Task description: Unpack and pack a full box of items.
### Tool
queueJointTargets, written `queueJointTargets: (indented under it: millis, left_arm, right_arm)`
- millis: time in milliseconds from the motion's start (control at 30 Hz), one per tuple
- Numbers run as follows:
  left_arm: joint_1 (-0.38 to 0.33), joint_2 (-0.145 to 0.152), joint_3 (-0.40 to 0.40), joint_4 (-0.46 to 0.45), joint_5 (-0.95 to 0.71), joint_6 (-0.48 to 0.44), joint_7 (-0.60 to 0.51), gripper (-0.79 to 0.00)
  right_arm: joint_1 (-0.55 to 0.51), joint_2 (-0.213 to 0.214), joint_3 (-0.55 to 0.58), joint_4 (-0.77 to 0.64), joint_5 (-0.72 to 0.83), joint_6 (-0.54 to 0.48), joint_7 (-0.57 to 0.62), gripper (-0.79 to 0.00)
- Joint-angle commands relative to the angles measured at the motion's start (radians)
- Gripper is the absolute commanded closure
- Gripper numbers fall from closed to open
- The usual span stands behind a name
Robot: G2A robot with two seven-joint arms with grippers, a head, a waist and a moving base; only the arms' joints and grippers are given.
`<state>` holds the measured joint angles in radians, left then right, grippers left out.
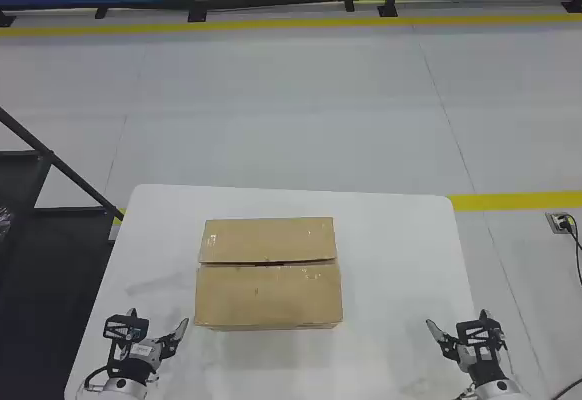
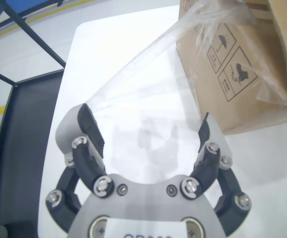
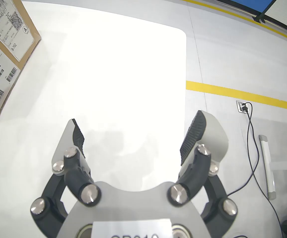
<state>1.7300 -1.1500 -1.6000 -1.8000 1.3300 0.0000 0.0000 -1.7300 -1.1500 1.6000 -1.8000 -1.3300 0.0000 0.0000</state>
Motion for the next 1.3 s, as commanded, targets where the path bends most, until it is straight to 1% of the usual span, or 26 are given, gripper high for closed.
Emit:
queueJointTargets:
  millis: [0, 433, 500, 567, 700, 767, 867, 967, 1267]
  left_arm:
    - [0.000, 0.000, 0.000, 0.000, 0.000, 0.000, 0.000, -0.784]
    - [-0.001, 0.000, 0.000, -0.002, 0.002, -0.001, 0.002, -0.785]
    - [-0.007, 0.001, 0.000, -0.009, 0.030, -0.017, 0.027, -0.785]
    - [-0.012, 0.001, -0.010, -0.007, 0.021, -0.031, 0.062, -0.785]
    - [-0.030, 0.004, -0.047, -0.007, -0.009, -0.096, 0.147, -0.785]
    - [-0.035, 0.006, -0.068, -0.011, 0.013, -0.117, 0.197, -0.785]
    - [-0.033, 0.008, -0.092, -0.028, 0.001, -0.154, 0.255, -0.785]
    - [-0.025, 0.010, -0.116, -0.043, -0.004, -0.186, 0.287, -0.785]
    - [-0.025, 0.010, -0.116, -0.043, -0.004, -0.186, 0.287, -0.785]
  right_arm:
    - [0.000, 0.000, 0.000, 0.000, 0.000, 0.000, 0.000, -0.784]
    - [0.000, 0.000, -0.001, -0.004, -0.003, -0.003, -0.004, -0.785]
    - [-0.003, 0.000, -0.010, -0.020, -0.018, -0.032, -0.016, -0.785]
    - [0.004, 0.000, -0.015, -0.039, 0.024, -0.082, -0.013, -0.785]
    - [0.031, 0.000, -0.034, -0.105, 0.059, -0.158, 0.021, -0.785]
    - [0.049, 0.000, -0.038, -0.144, 0.088, -0.196, 0.054, -0.785]
    - [0.086, -0.001, -0.056, -0.203, 0.100, -0.206, 0.110, -0.785]
    - [0.125, -0.001, -0.082, -0.242, 0.099, -0.223, 0.170, -0.785]
    - [0.125, -0.001, -0.082, -0.242, 0.099, -0.223, 0.170, -0.785]
